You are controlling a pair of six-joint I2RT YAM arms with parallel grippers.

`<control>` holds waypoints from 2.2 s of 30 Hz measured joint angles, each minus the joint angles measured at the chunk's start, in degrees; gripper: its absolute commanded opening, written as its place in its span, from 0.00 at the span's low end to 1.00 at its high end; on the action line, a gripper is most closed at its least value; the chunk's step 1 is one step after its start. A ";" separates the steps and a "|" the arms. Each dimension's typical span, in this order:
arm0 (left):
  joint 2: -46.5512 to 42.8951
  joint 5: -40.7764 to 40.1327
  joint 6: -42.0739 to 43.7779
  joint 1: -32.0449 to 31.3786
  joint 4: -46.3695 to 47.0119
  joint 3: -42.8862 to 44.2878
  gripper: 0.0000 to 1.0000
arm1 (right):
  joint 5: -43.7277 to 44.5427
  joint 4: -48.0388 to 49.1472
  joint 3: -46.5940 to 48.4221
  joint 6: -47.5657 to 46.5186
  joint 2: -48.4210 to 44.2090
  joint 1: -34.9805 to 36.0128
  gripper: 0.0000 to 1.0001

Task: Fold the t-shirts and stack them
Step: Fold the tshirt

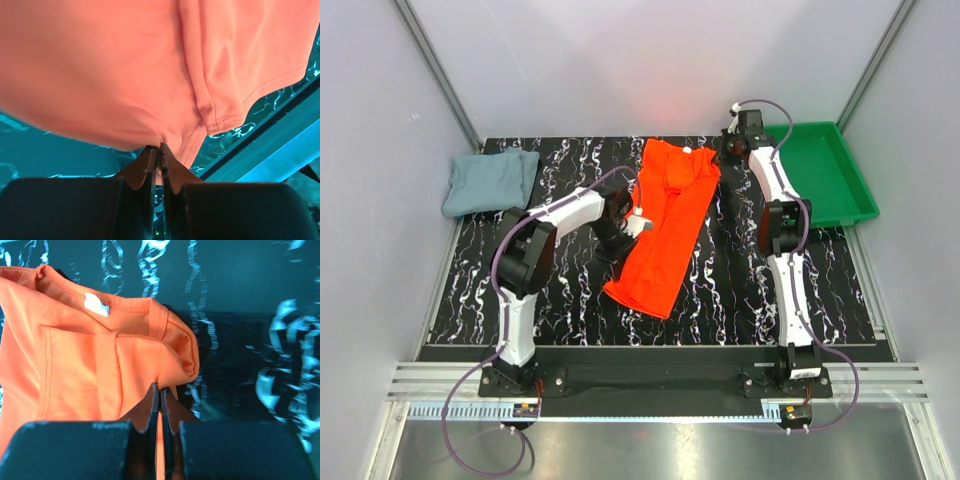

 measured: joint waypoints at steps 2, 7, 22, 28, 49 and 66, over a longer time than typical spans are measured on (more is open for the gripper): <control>0.00 0.26 -0.02 -0.92 -0.04 -0.39 0.10 | -0.20 0.24 0.26 0.35 0.50 0.68 0.04; -0.09 1.07 -0.02 -3.41 0.04 -1.27 0.09 | -0.52 1.62 2.43 1.40 2.45 1.92 0.03; -0.37 1.44 -0.04 -7.10 0.02 -2.12 0.09 | 0.70 6.58 4.04 2.32 3.69 2.27 0.02; -0.37 1.60 -0.20 -8.70 0.24 -0.46 0.08 | 0.94 8.85 4.07 2.12 3.69 2.38 0.03; -7.82 -2.10 -2.27 -10.56 1.20 0.26 0.99 | 5.03 14.12 -26.47 -6.47 -14.19 2.05 0.77; -29.83 -9.42 10.23 -3.67 9.27 -16.02 0.64 | -10.51 11.08 -80.98 -39.01 -74.93 6.95 0.62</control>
